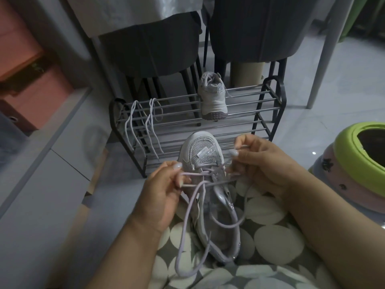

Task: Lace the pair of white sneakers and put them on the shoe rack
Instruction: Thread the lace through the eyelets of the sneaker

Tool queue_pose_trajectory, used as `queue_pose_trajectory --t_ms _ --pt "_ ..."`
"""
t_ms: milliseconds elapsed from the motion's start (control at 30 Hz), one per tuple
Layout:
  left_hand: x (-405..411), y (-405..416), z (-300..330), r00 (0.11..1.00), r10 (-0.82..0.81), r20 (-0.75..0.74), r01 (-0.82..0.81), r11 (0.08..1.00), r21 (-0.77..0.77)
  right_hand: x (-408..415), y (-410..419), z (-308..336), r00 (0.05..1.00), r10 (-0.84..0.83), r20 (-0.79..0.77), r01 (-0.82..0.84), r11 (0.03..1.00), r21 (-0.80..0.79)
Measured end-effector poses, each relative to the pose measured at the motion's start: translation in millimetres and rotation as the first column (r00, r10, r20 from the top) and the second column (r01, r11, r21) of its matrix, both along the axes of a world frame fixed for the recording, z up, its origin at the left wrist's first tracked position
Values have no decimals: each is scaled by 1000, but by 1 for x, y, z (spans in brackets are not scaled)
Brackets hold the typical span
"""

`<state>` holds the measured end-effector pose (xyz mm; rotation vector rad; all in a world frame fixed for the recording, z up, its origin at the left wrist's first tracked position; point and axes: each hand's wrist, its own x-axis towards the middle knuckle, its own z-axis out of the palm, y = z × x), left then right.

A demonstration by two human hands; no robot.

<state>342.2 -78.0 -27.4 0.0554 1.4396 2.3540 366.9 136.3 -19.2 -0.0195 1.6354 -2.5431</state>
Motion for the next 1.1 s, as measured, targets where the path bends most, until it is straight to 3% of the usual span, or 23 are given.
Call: queue_pose_trajectory --t_ms 100,200,267,333,433,500,567,667,800,867,933,1033,1100 --pt "-5 -9 -1 999 -12 50 3 986 165 3 1 2 996 -82 -18 81 996 -48" --pt "-10 -15 1 998 52 29 -56 985 161 5 3 7 968 -215 -127 243 925 293" --pt "-14 -23 3 993 114 -43 -112 993 46 6 8 10 932 -249 -262 355 767 534" --pt "-14 -27 2 978 112 -176 -147 969 -200 7 10 11 924 -222 -311 376 673 637" --pt "-8 -21 -4 931 -70 -358 -179 767 -616 5 5 9 943 -86 -321 320 499 806" --pt "-6 -16 -7 879 -235 -415 -202 604 -771 2 1 6 956 26 -294 262 381 887" --pt "-5 -14 -9 849 -336 -407 -182 537 -824 3 -1 1 967 116 -227 180 316 931" --pt "-4 -15 -11 834 -413 -366 -124 506 -854 4 -3 -3 966 210 -151 103 222 969" --pt "-5 -15 -11 818 -477 -321 -74 466 -882 2 -3 -2 967 227 -112 62 216 974" --pt "-6 -15 -10 813 -495 -306 -43 474 -879 3 -5 -1 966 224 -132 72 260 963" --pt "-5 -14 -10 840 -428 -334 -27 580 -814 2 -4 -2 969 176 -171 105 332 938" --pt "-6 -16 -13 948 12 -319 -194 814 -547 -3 5 -4 963 -66 -260 262 433 862" --pt "-11 -22 -14 935 280 -219 -342 873 -346 -6 13 -3 903 -269 -334 424 433 795"
